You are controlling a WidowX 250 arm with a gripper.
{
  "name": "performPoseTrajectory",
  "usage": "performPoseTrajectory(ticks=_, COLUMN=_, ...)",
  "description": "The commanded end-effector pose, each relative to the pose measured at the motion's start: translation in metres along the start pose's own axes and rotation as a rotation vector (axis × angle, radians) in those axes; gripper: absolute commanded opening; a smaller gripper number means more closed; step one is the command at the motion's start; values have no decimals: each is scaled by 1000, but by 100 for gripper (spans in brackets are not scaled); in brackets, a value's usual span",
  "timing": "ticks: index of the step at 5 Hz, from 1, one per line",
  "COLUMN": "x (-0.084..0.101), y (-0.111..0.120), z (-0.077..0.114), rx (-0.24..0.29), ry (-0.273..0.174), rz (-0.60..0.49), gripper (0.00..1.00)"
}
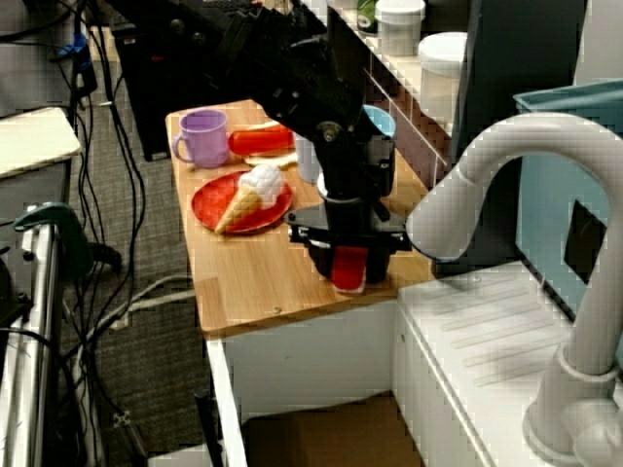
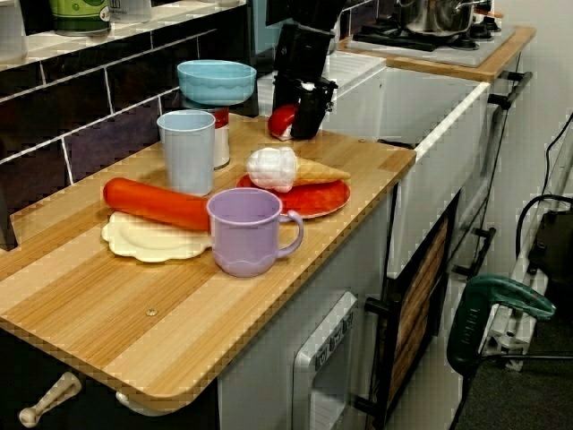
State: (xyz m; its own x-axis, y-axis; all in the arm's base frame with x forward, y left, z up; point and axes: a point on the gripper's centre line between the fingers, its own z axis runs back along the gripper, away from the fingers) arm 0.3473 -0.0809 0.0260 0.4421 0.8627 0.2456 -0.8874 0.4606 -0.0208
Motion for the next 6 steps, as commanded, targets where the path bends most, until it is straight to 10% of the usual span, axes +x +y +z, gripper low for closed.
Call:
performPoseTrajectory(ticks=1, x=53, y=16, z=35, rx=-117, ry=79, rz=-115, gripper=0)
performPoseTrajectory(ticks=6, x=82, y=65, z=75, rx=-215, ry=107, rz=-223, gripper=0)
